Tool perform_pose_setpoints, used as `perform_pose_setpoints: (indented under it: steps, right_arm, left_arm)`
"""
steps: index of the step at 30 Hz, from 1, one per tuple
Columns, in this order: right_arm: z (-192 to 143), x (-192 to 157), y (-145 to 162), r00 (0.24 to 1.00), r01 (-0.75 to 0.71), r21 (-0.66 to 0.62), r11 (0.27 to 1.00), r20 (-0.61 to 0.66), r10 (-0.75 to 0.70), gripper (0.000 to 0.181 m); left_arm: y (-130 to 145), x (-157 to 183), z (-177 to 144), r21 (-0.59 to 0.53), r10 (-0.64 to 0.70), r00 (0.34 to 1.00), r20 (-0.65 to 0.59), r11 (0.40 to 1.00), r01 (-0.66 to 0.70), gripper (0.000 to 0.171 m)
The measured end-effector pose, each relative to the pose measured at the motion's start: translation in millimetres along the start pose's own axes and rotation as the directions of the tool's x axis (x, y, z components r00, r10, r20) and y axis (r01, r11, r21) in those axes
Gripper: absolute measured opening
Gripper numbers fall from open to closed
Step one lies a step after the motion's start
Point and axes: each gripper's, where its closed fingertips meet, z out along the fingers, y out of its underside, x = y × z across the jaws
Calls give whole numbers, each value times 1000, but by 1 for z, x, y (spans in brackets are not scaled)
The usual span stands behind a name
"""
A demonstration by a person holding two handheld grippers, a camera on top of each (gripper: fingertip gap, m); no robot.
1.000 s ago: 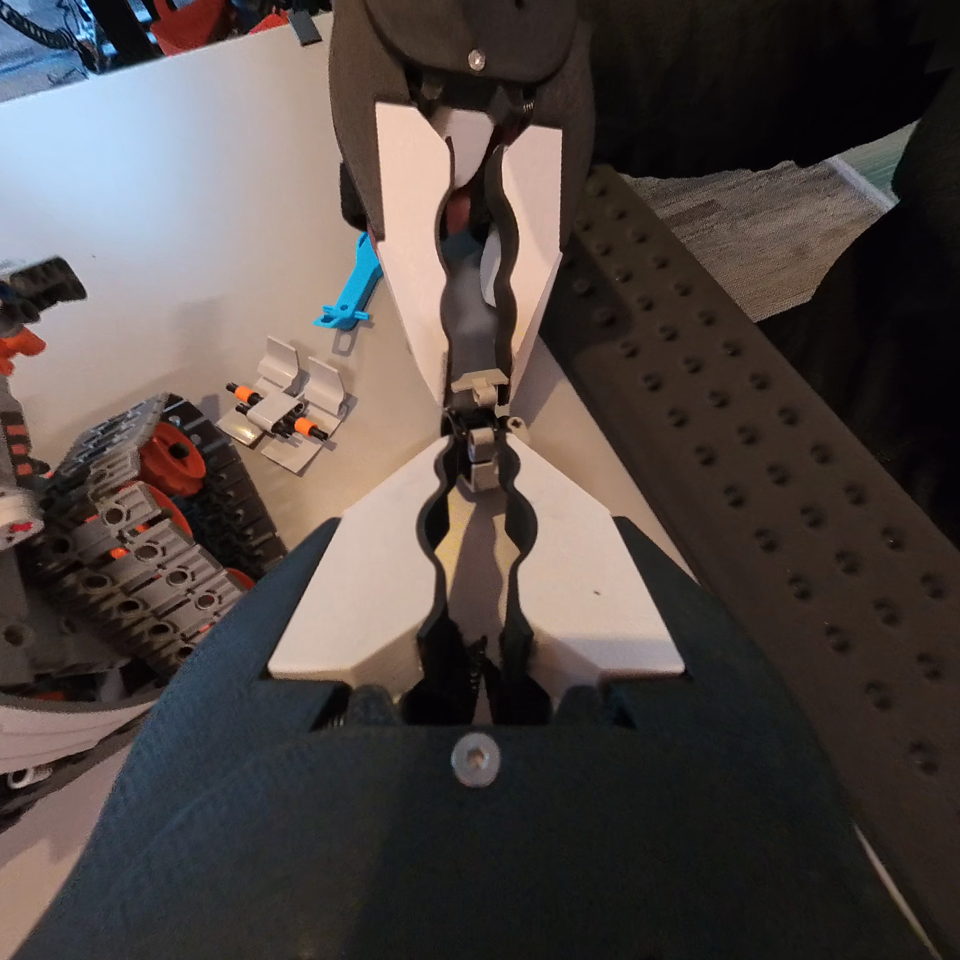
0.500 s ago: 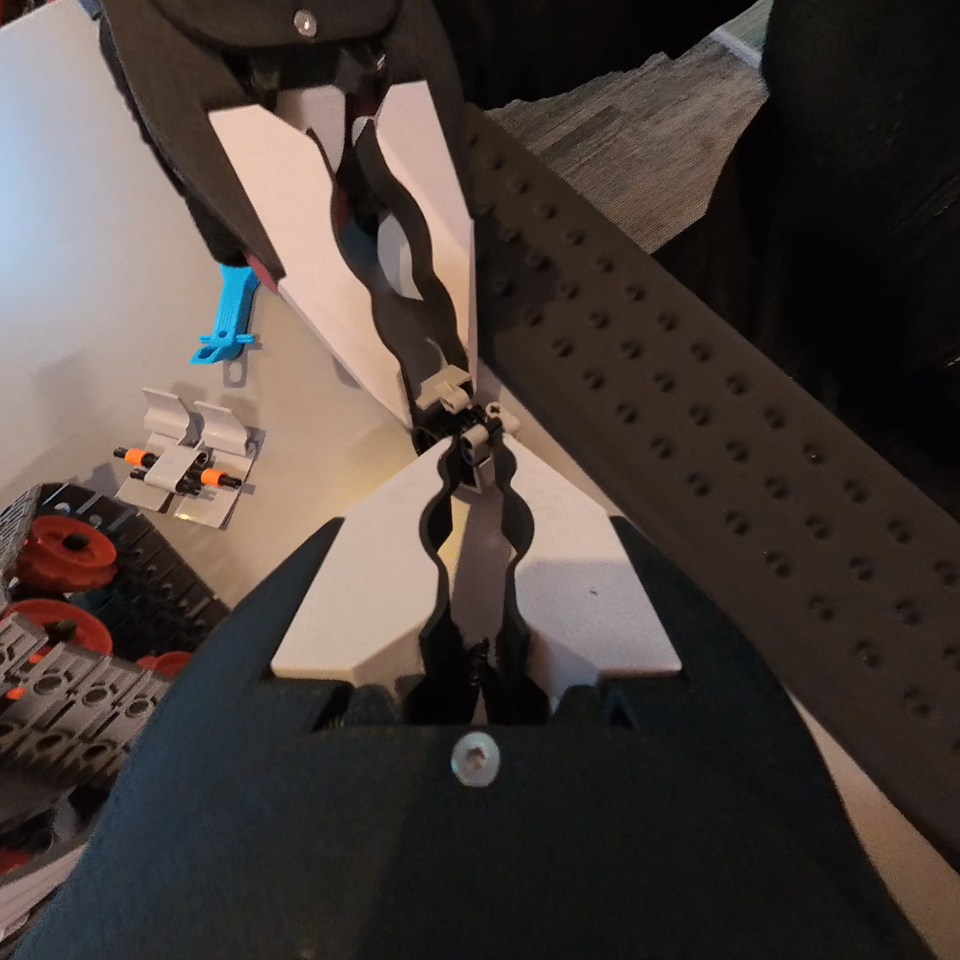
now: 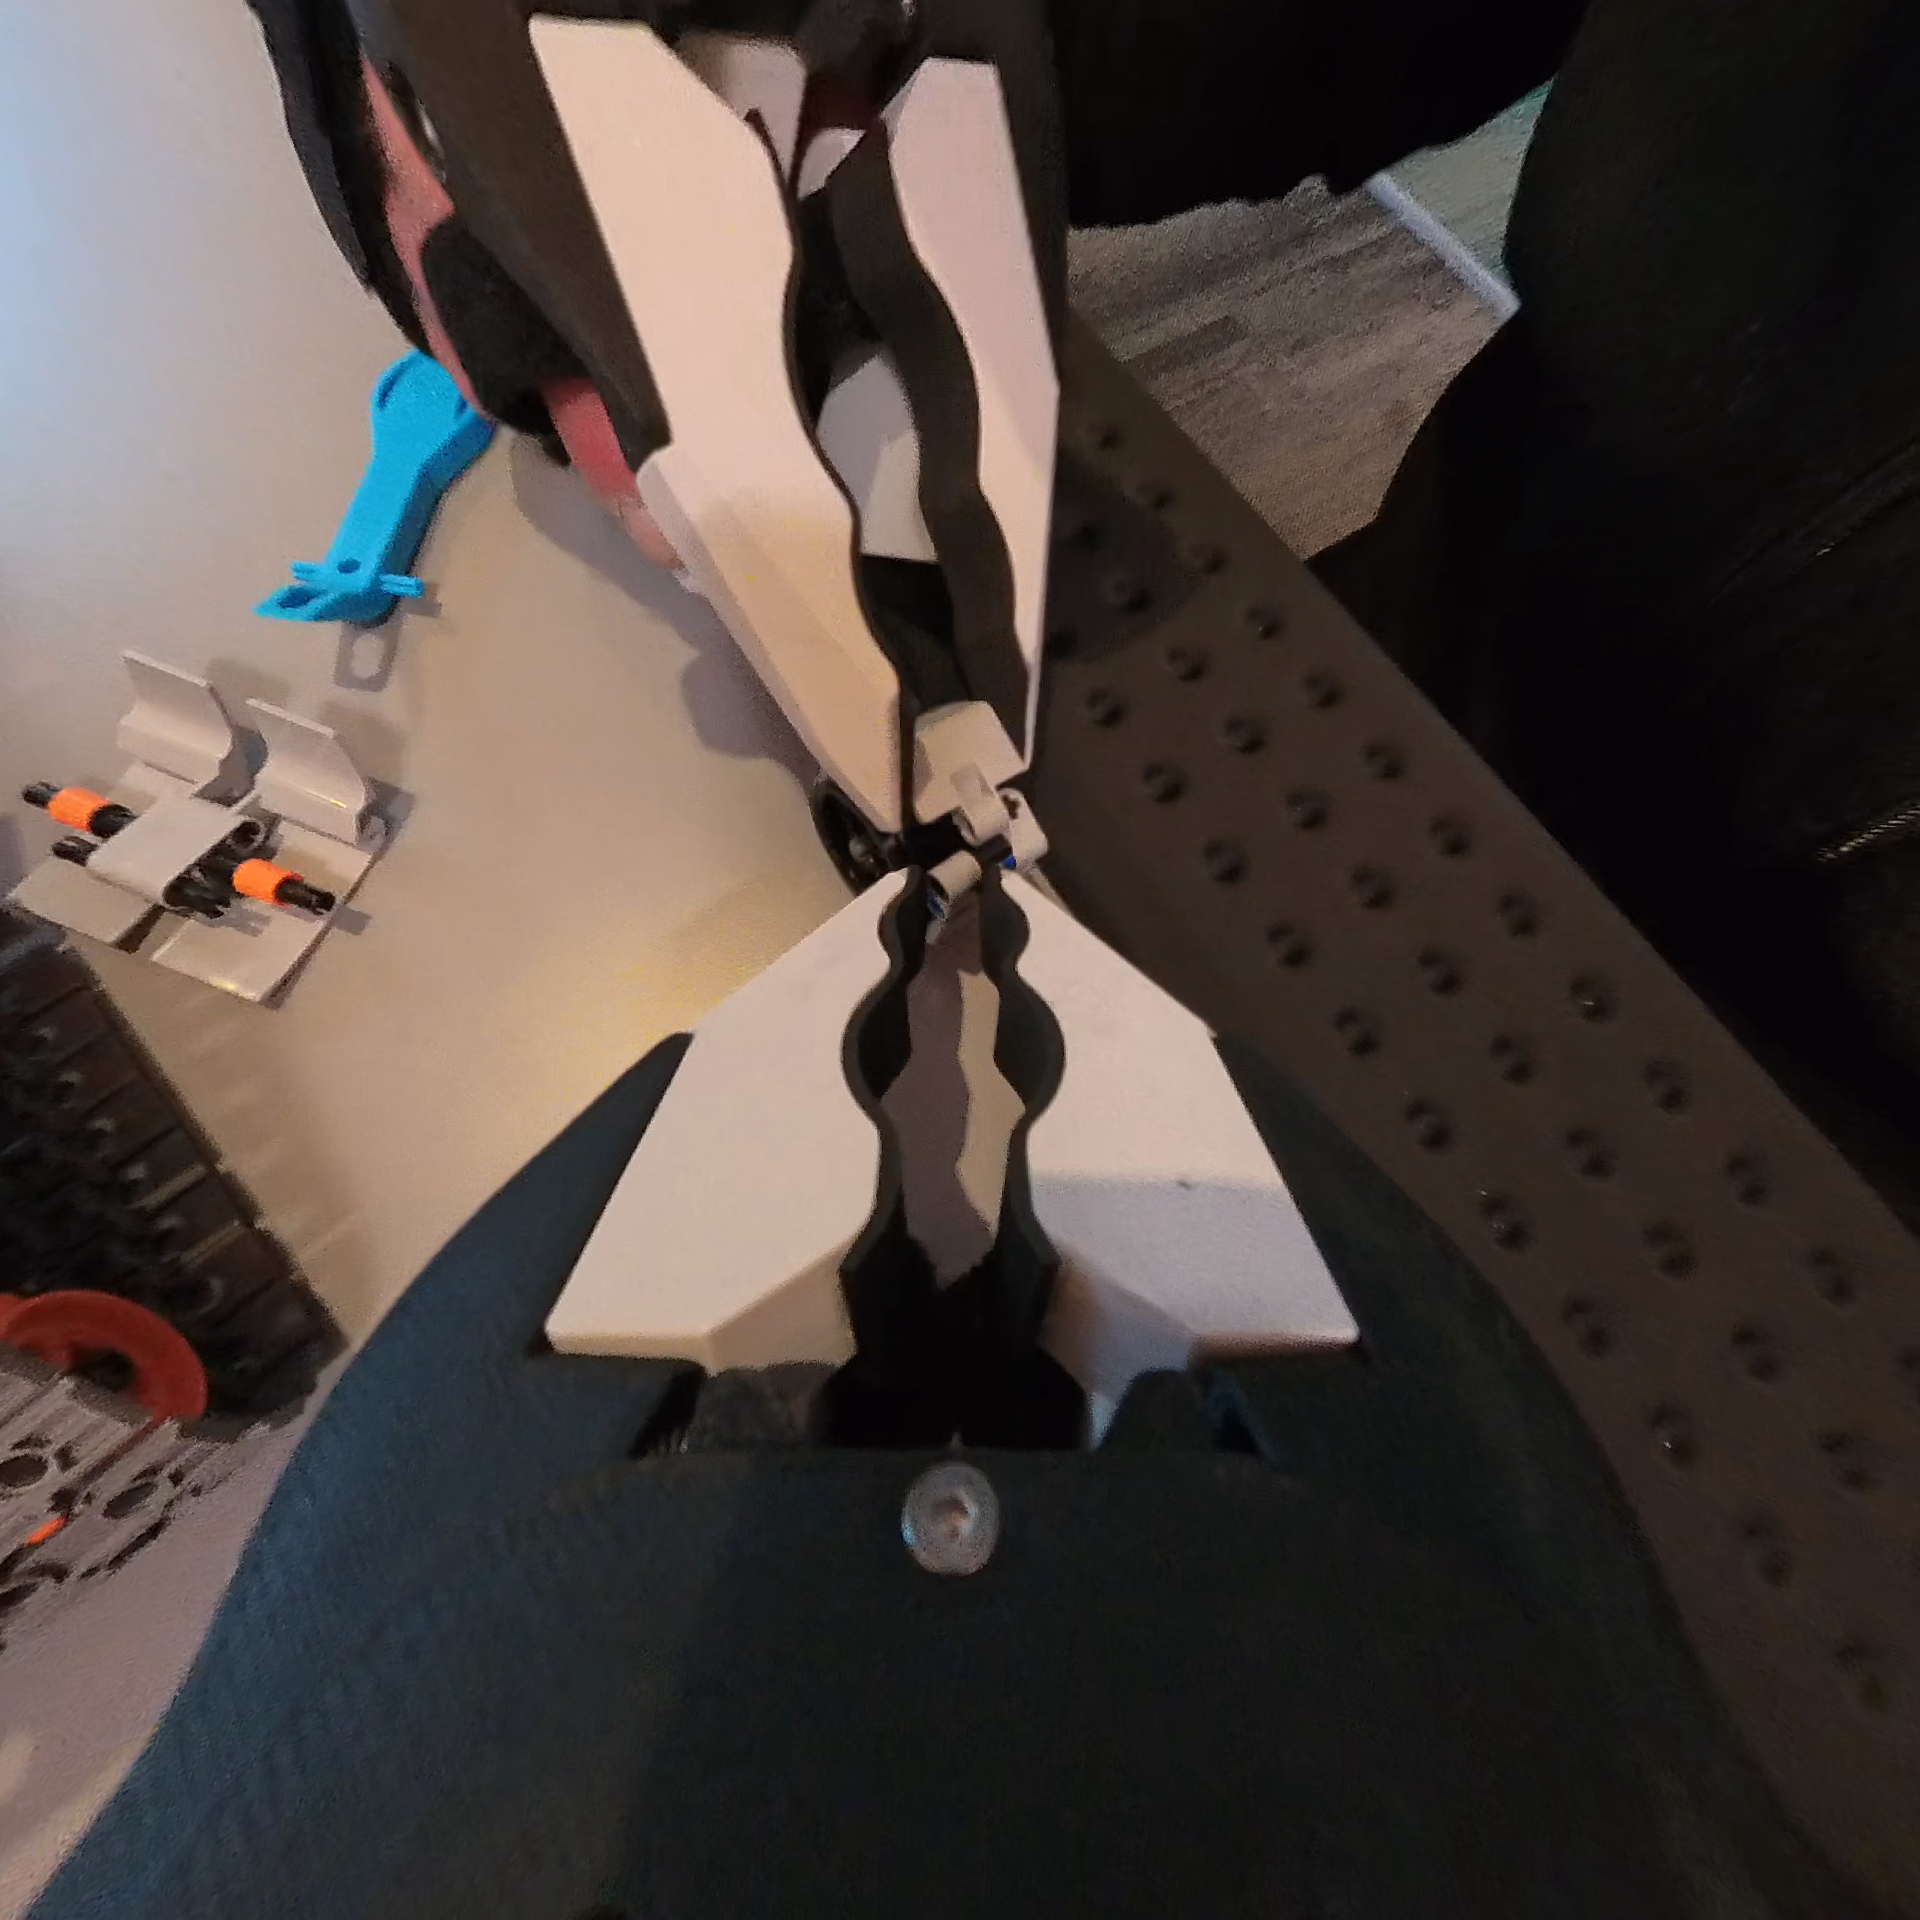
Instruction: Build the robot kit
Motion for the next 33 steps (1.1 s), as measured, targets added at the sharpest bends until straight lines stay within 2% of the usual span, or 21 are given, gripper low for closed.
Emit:
perform_pose_setpoints:
  steps: [6, 19, 33]
  right_arm:
    - [-1, -2, 1, 1000, -26, 9, 1000, -2, 26, 23]
    - [-2, -4, 1, 999, 15, 2, 1000, -50, -15, 22]
    - [1, -8, 2, 998, 37, -8, 999, -60, -37, 22]
  left_arm:
    - [-1, -1, 2, 2, -43, 997, 63, 999, 42, 7]
    - [-2, -4, 4, 142, -208, 972, 106, 971, 192, 5]
    - [-1, -12, 5, 149, -260, 950, 175, 960, 235, 4]
